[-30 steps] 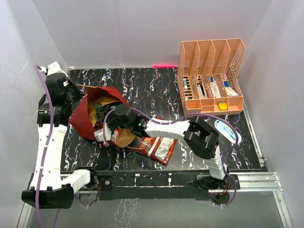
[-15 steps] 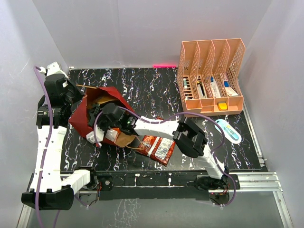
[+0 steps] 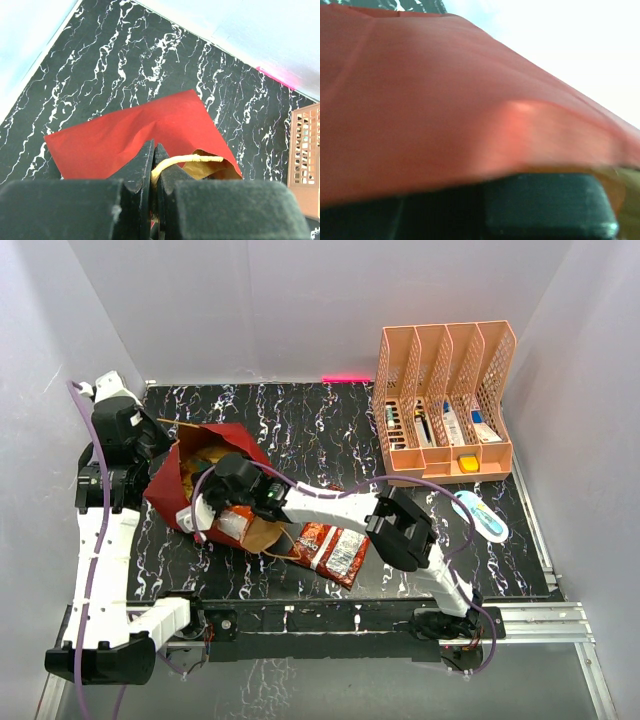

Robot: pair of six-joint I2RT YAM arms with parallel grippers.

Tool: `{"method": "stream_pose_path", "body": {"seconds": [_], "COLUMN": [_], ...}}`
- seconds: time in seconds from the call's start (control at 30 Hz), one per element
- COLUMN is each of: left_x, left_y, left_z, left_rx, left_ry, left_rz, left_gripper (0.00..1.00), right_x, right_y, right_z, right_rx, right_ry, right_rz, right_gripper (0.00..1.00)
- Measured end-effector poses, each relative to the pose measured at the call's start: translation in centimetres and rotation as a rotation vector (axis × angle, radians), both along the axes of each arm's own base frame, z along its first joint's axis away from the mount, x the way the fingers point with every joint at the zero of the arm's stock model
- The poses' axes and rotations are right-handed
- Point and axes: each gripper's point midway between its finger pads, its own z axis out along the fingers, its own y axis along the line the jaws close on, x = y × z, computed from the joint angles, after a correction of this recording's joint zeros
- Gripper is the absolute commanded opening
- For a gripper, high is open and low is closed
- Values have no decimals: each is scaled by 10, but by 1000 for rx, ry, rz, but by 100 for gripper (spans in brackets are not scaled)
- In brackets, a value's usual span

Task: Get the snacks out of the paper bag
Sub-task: Take out the snack from the paper bag.

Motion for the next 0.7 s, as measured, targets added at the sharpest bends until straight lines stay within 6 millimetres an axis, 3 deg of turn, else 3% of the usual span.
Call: {"method": "stream_pose_path", "body": {"seconds": [0.1,0.33,0.47,0.7], "left_x": [-2,-4,-4,1], "left_y": [3,13,18,19], "left_z": [2,4,4,3], "left_rx": [7,28,38,42], "left_ry": [-8,-11,-10,-1], "left_rz": [15,71,97,106], "left_gripper": [0,0,0,0], "right_x": [-1,0,-6,-42], "right_y": [-8,-27,-41,-88], "right_z": [15,89,121,179], "right_rx": [49,226,285,362], "right_ry": [65,169,229,426], "right_rz": [-20,-83,-109,-126], "right_gripper": [8,8,8,8]}}
